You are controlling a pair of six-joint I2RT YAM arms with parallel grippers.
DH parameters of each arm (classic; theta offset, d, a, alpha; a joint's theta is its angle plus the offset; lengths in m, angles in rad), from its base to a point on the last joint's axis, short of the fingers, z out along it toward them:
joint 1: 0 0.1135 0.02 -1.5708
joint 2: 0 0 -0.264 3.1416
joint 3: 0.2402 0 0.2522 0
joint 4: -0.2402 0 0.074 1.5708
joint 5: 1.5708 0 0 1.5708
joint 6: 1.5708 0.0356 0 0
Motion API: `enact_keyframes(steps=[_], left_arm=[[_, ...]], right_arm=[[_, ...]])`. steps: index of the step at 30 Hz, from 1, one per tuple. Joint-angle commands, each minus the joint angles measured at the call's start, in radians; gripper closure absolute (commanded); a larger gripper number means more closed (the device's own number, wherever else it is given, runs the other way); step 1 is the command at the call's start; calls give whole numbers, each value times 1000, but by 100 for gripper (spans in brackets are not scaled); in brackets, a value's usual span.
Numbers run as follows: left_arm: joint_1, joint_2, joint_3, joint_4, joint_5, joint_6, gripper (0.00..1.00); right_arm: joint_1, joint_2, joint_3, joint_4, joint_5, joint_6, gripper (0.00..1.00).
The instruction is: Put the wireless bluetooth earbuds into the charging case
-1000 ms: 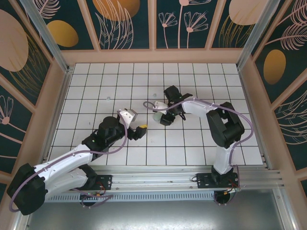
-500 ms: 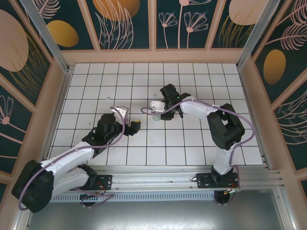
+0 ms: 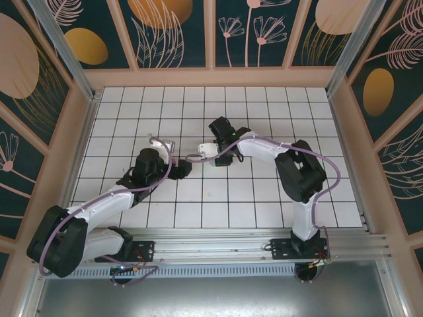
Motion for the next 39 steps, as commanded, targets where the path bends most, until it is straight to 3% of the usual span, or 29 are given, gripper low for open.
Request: enact_keyframes(steps=[1,19,39], left_arm=[[8,8,22,26,14,-15,10],[9,5,50,-36,-32,25,10],[9,45,104,-75,-30,56,10]], right_arm=[[12,48,19,-70,10,-24,46],[63,27,21,-134,-81,39,45],[37,119,71,-105,-146,158,44]])
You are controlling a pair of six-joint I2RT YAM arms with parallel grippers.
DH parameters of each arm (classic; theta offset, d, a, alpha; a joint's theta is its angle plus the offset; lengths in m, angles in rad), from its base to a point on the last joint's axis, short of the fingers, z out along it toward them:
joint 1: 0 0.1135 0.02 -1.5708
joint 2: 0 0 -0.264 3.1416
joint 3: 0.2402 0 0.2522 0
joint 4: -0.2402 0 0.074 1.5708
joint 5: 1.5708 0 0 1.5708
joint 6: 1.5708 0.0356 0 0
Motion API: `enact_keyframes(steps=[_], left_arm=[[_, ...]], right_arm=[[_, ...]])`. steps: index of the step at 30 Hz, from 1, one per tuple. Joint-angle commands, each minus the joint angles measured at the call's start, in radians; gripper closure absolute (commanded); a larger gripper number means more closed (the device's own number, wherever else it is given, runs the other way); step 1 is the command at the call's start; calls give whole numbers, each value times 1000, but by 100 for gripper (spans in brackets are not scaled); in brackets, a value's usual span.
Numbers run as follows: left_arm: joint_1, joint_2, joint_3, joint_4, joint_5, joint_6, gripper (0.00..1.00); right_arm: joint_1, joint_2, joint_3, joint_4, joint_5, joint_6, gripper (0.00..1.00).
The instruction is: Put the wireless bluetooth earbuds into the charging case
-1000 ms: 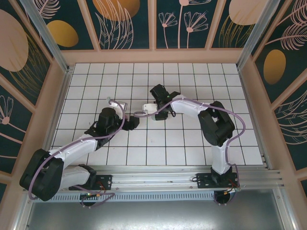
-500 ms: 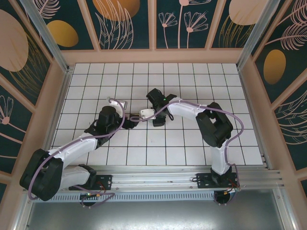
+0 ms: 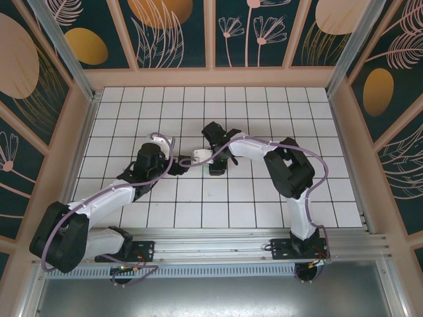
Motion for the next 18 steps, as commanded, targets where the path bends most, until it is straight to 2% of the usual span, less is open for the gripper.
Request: enact_keyframes(steps=[1,6,12,15,18], left_arm=[[-3,8,28,2,16,20,10],[-4,10,23,2,14,17,10],[-3,2,11,-3,11,14,10],[-3,-15,0,-2,5,7,10],[-3,-48,-15,-5,2,6,10]], right_arm=[[-2,20,4,1,-40,48,44],[-1,1,-10,43,-78,106,48],[4,-35,-50,105,-127,187,60],[15,-65,-93,153,-106,201,68],[33,-108,-155,220,-47,203,71]])
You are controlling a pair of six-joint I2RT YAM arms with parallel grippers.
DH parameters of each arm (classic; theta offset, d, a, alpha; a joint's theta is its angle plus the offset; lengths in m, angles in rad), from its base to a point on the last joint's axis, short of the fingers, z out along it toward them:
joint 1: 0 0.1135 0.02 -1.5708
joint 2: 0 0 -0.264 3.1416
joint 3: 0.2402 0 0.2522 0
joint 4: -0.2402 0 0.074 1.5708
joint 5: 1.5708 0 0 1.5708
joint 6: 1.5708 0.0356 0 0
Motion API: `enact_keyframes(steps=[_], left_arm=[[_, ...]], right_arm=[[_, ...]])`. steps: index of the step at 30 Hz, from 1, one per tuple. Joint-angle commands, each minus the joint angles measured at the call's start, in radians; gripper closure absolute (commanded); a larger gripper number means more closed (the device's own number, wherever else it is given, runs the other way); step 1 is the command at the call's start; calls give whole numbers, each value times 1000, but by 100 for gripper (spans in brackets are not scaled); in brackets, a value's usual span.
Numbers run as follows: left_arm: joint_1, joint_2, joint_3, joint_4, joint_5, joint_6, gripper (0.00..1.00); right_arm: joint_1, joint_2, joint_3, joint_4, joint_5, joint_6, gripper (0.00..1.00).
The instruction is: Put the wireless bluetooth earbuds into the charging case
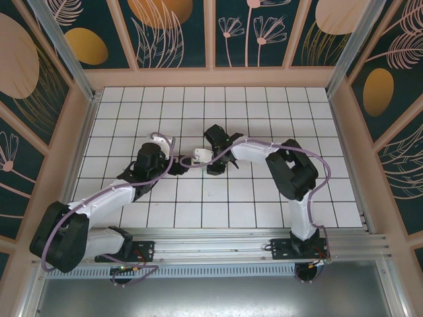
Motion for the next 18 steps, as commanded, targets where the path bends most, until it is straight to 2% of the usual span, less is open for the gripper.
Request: enact_keyframes(steps=[1,6,9,14,18], left_arm=[[-3,-54,-19,-6,2,6,10],[-3,-163,-45,-34,14,10,9],[-3,-244,-61,-30,59,26,9],[-3,-362,-50,-36,219,100,8],[-2,-375,-5,-32,358,131,10]], right_arm=[[31,-76,-68,108,35,33,71],[46,-206,-175,235,114,47,75],[46,-302,-240,311,134,64,75],[51,-471,-301,383,130,103,75],[72,-610,-341,411,116,124,75]])
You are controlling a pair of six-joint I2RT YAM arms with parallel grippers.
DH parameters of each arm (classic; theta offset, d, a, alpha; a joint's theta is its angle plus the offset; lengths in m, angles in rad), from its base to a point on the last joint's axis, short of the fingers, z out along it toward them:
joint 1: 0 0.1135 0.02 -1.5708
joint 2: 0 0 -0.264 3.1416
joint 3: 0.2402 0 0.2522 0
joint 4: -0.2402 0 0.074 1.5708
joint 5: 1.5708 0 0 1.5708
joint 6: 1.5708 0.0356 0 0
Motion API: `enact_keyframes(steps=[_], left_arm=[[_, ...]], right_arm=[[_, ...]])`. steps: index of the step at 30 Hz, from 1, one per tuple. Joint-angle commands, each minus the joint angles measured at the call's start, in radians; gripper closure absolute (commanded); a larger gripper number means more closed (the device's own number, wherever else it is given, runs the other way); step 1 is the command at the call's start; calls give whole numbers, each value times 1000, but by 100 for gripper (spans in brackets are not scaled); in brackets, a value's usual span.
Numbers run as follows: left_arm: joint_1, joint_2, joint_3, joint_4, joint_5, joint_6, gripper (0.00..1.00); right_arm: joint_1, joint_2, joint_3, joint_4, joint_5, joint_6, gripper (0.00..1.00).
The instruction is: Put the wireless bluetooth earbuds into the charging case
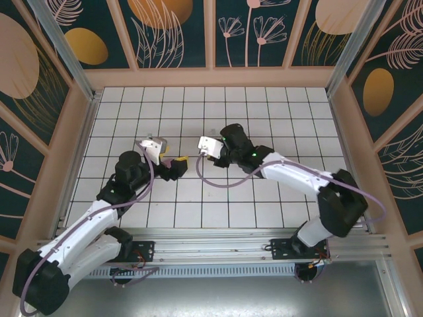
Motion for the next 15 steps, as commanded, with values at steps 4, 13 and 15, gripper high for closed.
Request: enact_keyframes(steps=[4,13,15], left_arm=[[-2,74,102,22,299,45,15],[-9,246,200,122,444,-84,24],[-11,246,201,144,454,-106,24]], right_arm=[[73,-177,-50,45,18,9,75],[153,-254,-49,-63,116,-25,75],[155,-266,-57,-65,121,-25,74]])
